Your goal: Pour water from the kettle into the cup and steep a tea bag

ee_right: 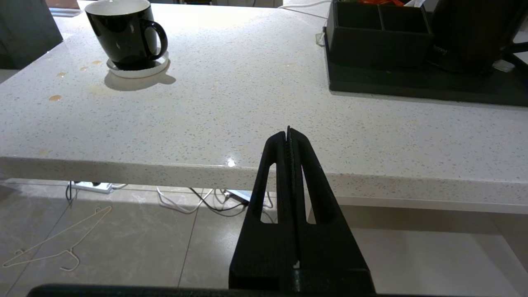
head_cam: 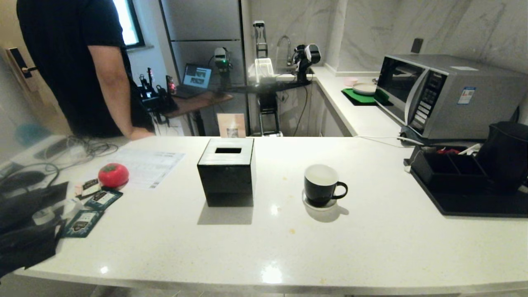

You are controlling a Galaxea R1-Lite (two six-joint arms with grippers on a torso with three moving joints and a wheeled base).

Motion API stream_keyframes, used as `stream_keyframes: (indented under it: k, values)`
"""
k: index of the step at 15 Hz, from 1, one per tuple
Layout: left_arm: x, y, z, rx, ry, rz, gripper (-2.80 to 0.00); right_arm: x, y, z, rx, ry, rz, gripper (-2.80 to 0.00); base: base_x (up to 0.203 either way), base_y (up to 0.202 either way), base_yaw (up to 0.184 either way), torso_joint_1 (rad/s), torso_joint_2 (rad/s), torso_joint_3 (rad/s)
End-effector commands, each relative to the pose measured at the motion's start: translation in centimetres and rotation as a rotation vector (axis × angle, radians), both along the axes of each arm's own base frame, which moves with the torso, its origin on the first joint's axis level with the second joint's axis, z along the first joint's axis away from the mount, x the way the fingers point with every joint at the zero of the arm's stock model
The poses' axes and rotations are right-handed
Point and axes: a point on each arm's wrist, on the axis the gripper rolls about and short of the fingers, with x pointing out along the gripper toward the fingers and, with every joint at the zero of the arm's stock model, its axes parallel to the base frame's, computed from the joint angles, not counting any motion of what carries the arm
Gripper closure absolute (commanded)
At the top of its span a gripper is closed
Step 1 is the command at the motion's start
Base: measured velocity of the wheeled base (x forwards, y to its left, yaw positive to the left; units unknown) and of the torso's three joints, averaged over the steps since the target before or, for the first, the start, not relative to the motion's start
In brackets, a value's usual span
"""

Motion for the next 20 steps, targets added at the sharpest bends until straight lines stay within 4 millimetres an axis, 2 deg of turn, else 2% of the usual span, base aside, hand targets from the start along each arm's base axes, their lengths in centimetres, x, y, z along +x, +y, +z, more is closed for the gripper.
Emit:
stream_keyframes:
  k: [1, 5, 8, 11, 16, 20]
  values:
    - [0.0, 0.0, 0.0, -0.001, 0.001, 0.000, 0.00, 0.0, 0.0, 0.0, -0.003, 0.006, 0.000, 0.00, 0.000, 0.000, 0.000, 0.000, 0.00, 0.000]
    - [0.0, 0.0, 0.0, -0.001, 0.001, 0.000, 0.00, 0.2, 0.0, 0.4, -0.013, 0.030, -0.006, 0.00, 0.000, 0.000, 0.000, 0.000, 0.00, 0.000]
    - [0.0, 0.0, 0.0, -0.001, 0.001, 0.000, 0.00, 0.9, 0.0, 2.1, -0.009, 0.071, -0.006, 0.00, 0.000, 0.000, 0.000, 0.000, 0.00, 0.000]
    - [0.0, 0.0, 0.0, -0.001, -0.001, 0.000, 0.00, 2.5, 0.0, 4.6, -0.002, 0.109, -0.045, 0.00, 0.000, 0.000, 0.000, 0.000, 0.00, 0.000]
    - [0.0, 0.0, 0.0, -0.001, 0.000, 0.001, 0.00, 6.8, -0.4, 9.7, 0.004, 0.110, -0.090, 0.00, 0.000, 0.000, 0.000, 0.000, 0.00, 0.000]
    - [0.0, 0.0, 0.0, -0.001, -0.001, 0.000, 0.00, 11.8, -1.2, 13.5, 0.034, 0.122, -0.123, 0.00, 0.000, 0.000, 0.000, 0.000, 0.00, 0.000]
